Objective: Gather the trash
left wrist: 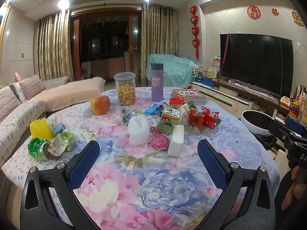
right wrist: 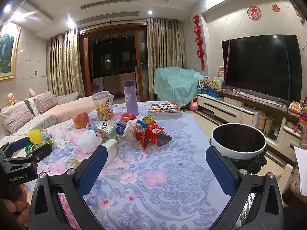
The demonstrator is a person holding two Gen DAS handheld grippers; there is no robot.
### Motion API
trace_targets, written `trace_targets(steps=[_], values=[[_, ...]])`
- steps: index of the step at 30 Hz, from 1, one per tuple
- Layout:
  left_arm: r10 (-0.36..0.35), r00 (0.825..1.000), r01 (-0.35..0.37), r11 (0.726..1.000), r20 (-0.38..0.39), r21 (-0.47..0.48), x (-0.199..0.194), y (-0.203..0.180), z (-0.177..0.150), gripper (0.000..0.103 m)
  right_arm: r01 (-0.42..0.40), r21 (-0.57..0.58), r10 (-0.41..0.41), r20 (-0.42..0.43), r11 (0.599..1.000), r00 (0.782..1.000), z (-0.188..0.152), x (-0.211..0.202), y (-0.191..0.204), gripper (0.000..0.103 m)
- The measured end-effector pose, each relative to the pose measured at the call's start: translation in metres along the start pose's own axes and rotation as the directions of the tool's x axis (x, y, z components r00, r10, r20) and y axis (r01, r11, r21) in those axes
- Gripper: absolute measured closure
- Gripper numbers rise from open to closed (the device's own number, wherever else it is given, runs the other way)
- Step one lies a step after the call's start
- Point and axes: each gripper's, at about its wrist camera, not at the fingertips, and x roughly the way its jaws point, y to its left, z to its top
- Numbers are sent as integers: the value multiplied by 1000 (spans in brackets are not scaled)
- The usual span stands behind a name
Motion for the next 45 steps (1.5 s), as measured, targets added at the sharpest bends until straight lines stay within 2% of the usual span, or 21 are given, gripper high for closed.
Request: trace_targets(steps=[23,34,40,45], values=[[-1,1000,1,1000,-3,-3,1,1,-1,0,-15,10,15,-15,1000,1000,0,4,-1,0],[-2,999,1,1000,-47,-16,20,6,-6,0,-26,17,26,-44,1000,999,-3,12,0,0],[4,996,-7,999,-91,-36,35,21,-11,0,-70,24,71,-71,997,995,-5,23,7,0],[23,991,-28,999,-130,-36,54,38,-11,0,-127,41,131,-132,991,983,-9,41,18,0]])
